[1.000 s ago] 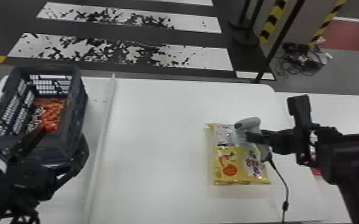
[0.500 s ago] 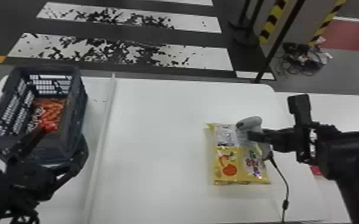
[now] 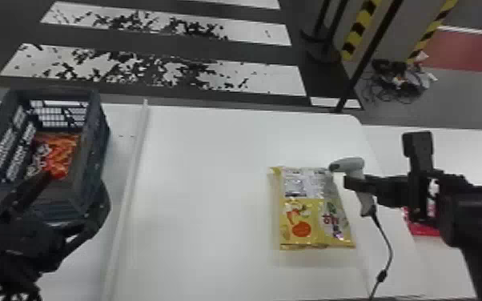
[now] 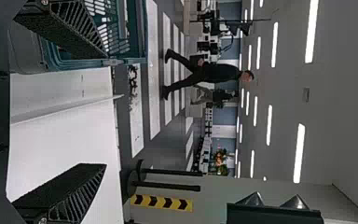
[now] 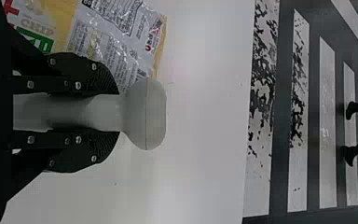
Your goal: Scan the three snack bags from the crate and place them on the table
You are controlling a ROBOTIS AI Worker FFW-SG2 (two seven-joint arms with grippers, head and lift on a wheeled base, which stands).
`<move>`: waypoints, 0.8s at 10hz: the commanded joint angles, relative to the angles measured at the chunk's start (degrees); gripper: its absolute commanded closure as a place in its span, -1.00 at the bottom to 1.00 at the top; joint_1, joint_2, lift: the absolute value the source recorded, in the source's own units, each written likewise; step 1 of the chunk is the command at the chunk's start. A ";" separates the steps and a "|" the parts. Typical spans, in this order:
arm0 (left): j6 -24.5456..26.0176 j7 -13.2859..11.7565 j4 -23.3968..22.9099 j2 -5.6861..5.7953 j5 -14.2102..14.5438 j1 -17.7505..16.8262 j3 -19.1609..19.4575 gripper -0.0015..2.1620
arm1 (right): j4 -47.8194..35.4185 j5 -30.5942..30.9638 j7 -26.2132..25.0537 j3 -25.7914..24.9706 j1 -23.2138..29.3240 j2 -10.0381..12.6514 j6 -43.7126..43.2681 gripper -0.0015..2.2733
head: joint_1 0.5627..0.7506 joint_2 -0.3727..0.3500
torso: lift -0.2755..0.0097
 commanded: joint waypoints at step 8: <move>0.00 -0.09 -0.10 0.18 0.00 0.00 -0.08 -0.97 | 16.23 0.00 -0.53 -3.53 -0.59 -3.11 -13.78 0.98 | 0.41 -0.78 | 0.50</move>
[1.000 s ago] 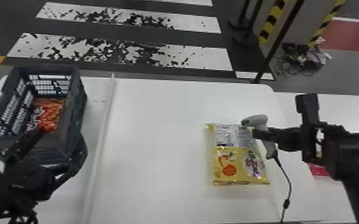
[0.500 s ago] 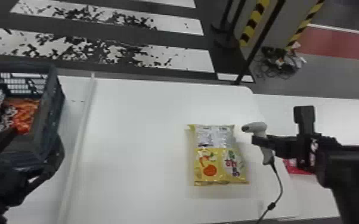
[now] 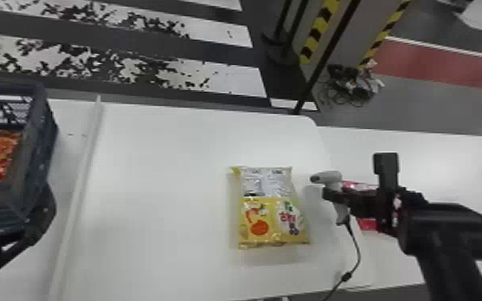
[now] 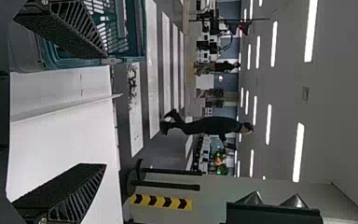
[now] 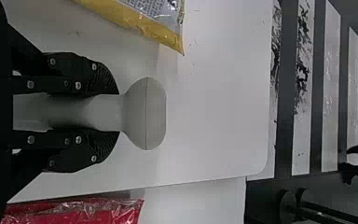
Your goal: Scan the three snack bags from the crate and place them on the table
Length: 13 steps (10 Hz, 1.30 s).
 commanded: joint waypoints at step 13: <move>0.00 0.09 -1.22 -0.10 0.00 1.30 -0.35 -0.97 | -19.38 -8.70 -1.75 -7.91 11.23 1.48 12.81 -0.95 | 0.41 -0.84 | 0.50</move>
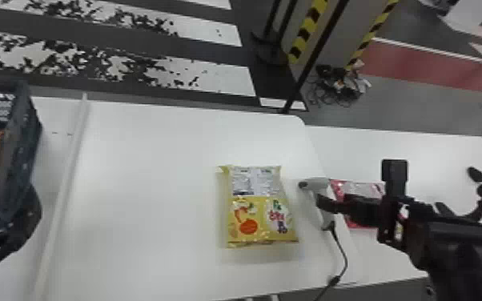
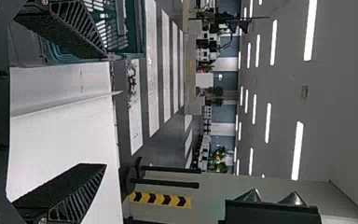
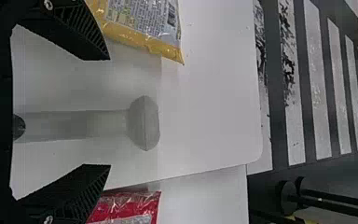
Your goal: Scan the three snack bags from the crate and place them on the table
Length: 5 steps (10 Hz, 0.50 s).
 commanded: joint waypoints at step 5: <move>0.10 0.08 0.25 0.00 -0.26 -0.35 -0.44 -0.97 | -4.78 -7.97 11.16 -4.01 0.86 0.54 19.34 -0.94 | 0.41 -0.67 | 0.50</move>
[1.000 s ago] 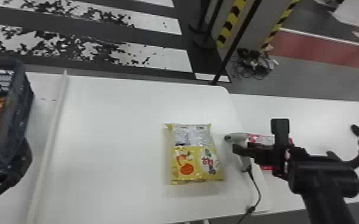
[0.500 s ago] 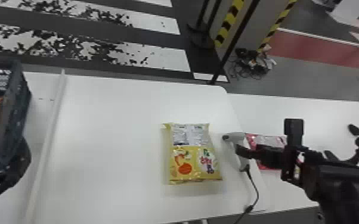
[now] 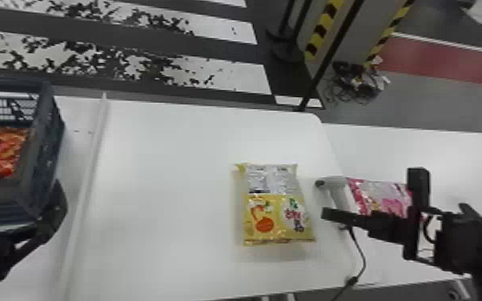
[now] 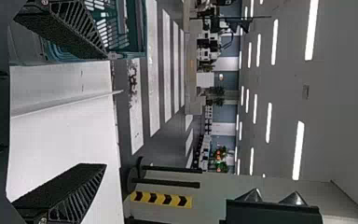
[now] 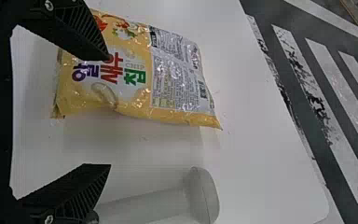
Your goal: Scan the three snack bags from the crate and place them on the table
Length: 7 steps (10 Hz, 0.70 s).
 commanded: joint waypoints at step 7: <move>-0.18 -0.18 0.44 0.10 -0.06 -0.05 -0.14 -0.97 | 12.02 3.05 5.96 9.77 -5.01 -0.45 -4.09 -0.94 | 0.41 -0.49 | 0.50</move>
